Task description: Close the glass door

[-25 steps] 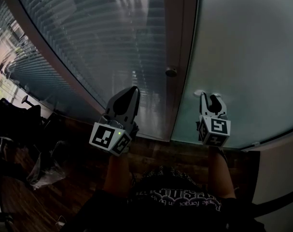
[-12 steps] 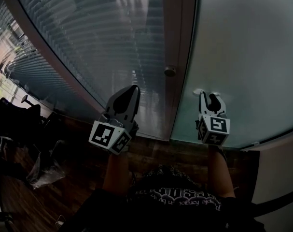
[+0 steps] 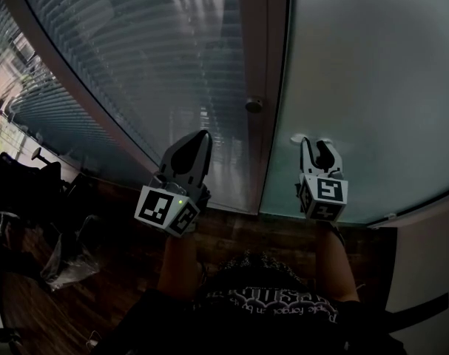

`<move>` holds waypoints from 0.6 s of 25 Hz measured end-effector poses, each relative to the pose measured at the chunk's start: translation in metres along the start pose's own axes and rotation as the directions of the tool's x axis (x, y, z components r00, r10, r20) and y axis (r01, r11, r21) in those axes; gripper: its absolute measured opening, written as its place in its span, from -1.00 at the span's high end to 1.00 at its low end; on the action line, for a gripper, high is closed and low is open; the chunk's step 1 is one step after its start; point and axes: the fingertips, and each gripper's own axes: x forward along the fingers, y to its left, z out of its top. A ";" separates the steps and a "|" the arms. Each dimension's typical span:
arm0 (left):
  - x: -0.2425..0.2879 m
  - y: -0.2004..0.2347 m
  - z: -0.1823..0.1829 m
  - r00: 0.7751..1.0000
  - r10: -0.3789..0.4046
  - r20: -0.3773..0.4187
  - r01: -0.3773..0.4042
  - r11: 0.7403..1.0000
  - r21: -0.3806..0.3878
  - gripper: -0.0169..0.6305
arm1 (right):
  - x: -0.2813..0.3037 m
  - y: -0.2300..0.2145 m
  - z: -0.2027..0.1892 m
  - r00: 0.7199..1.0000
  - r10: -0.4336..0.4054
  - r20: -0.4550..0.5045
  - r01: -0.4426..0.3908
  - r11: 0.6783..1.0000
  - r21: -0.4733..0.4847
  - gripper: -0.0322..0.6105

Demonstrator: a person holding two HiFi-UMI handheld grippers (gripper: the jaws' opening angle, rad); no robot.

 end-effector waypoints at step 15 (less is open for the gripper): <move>-0.012 -0.009 0.007 1.000 0.021 0.019 -0.022 1.000 0.007 0.94 | -0.051 0.021 0.039 0.990 0.085 0.111 -0.082 0.996 -0.035 0.89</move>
